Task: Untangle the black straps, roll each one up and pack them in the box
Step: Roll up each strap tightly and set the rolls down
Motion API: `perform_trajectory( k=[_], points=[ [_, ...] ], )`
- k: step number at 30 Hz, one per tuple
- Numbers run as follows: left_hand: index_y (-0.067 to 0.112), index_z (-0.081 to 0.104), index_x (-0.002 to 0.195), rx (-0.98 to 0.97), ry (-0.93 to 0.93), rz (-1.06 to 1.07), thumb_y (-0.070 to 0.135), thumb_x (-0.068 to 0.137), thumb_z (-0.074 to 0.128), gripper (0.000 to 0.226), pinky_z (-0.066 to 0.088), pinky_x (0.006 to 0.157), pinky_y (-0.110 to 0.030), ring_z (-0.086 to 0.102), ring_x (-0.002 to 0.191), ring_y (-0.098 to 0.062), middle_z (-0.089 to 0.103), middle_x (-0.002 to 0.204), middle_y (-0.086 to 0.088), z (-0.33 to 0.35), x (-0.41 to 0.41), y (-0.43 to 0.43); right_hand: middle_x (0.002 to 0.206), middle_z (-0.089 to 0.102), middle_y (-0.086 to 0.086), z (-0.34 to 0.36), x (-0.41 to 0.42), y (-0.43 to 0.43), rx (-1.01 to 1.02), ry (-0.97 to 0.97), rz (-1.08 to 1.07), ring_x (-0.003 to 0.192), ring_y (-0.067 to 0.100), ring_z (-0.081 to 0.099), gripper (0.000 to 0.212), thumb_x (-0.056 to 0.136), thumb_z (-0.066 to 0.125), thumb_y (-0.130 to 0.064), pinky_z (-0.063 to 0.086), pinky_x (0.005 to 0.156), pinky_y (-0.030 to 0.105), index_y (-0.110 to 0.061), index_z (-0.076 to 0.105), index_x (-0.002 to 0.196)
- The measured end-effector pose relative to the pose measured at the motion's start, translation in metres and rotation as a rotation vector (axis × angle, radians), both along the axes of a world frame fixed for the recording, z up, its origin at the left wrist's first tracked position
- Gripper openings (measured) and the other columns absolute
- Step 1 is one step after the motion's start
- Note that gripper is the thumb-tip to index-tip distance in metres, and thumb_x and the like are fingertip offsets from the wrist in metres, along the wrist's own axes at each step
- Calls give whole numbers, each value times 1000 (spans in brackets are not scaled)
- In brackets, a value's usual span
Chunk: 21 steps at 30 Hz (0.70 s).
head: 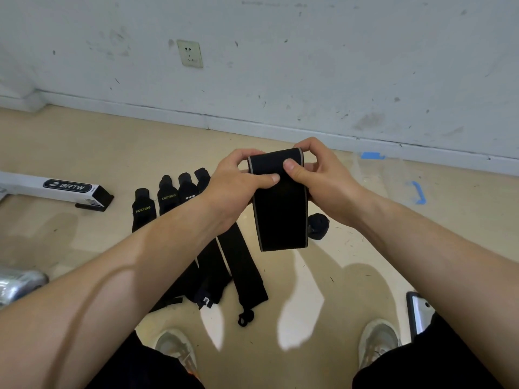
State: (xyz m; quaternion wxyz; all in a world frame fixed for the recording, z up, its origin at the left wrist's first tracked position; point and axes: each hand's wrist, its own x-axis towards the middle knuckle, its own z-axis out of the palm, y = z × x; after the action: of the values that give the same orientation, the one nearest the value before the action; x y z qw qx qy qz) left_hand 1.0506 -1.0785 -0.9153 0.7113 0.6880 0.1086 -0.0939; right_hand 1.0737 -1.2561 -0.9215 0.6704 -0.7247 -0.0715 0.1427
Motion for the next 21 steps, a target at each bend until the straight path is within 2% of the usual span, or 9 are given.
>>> perform_trajectory(
  k=[3,7,10,12,16,21],
  points=[
    [7,64,128,-60,72,-26,1,86,77,44,60,96,-43,73,108,-31,74,117,-16,-2,2,2,97,69,30,-1,1,0,-4,-16,10,76,30,67,11,102,60,-19,55,72,44,-21,51,108],
    [1,67,125,-102,119,-98,0,91,68,34,61,90,-36,73,109,-29,74,118,-17,2,4,5,95,70,23,-1,1,-1,-14,-25,21,78,29,69,14,101,61,-16,57,79,46,-25,51,107],
    [1,70,118,-122,98,-167,16,95,66,28,59,87,-34,71,101,-26,72,109,-15,8,4,7,92,69,22,-1,1,-2,-16,-24,30,81,30,68,17,101,61,-14,55,82,49,-26,52,108],
    [3,73,116,-115,71,-162,28,98,65,32,59,92,-37,71,101,-26,72,109,-16,9,5,9,90,67,18,-1,1,-3,10,2,39,81,28,67,19,101,60,-9,56,80,45,-24,51,110],
    [-1,70,121,-108,-13,-98,19,98,67,30,60,94,-42,72,103,-32,73,114,-20,5,7,10,93,69,17,7,1,-1,124,113,43,81,27,69,23,99,61,-4,57,73,34,-17,52,116],
    [5,70,118,-93,-78,-76,10,92,74,27,60,95,-46,73,102,-35,72,116,-23,6,8,11,91,67,6,8,1,3,190,214,3,82,23,67,18,100,63,-22,55,73,31,-16,58,116]
  ],
)
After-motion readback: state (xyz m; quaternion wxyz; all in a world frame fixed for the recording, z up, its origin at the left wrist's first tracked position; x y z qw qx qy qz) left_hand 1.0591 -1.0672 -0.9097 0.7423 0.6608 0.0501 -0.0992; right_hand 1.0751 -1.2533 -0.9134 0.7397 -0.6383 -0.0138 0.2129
